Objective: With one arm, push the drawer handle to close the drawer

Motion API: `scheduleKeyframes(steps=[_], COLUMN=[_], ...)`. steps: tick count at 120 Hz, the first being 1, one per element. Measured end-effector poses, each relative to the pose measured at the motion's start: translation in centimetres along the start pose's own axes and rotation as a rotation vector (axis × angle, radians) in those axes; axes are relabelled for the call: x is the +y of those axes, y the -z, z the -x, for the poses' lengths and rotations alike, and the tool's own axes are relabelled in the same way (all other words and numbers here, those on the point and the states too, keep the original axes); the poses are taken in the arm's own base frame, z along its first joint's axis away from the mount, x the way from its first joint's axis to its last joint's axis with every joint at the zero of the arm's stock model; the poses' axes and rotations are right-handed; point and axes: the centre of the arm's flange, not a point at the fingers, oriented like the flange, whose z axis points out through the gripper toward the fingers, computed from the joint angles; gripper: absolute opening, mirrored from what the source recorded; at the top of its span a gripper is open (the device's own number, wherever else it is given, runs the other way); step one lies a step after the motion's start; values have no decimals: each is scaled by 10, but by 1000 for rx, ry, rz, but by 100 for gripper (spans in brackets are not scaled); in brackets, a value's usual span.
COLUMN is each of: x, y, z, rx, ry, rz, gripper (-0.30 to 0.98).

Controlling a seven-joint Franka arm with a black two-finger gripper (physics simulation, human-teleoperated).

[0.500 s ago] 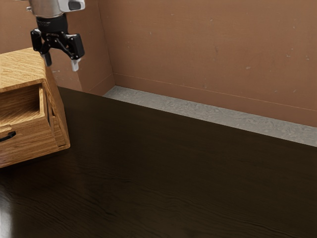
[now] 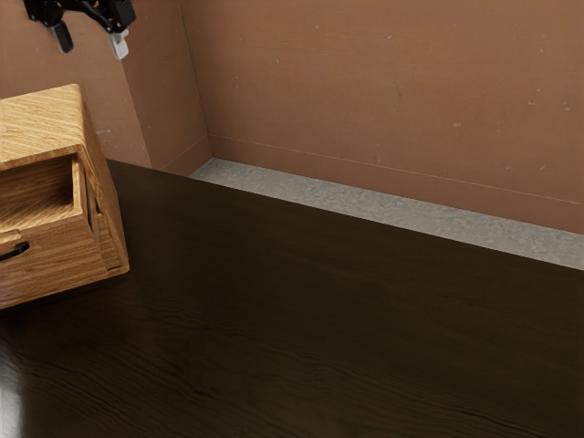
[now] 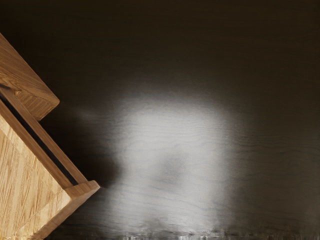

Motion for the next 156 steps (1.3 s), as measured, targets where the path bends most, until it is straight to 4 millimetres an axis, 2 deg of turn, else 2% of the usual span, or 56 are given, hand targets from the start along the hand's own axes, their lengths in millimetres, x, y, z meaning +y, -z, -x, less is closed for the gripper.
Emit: scheduleKeyframes(steps=[14,30,38,47,59,72,81,90,105,112,123,132,144,156], x=[12,-2,-9,-12,-13,-14,-22,-30,-38,-42,-57,-67,-73,-80], y=[-1,-4,-9,-42,-80,-113,-140,-158,-174,-179,-207,-221,-234,-241], z=[5,8,42,90,139,182,200,212,230,232,231,230,228,227], rx=[-27,-46,-65,-130,-150,-134,-140,-136,-109,-105,-135,-141,-135,-125], ry=[-21,15,22,41,74,95,124,154,185,196,239,271,297,330], rz=[0,-6,-12,-41,-51,-50,-47,-42,-42,-43,-35,-26,-19,-2], gripper=[69,69,69,69,69,69,69,69,69,69,69,67,57,40])
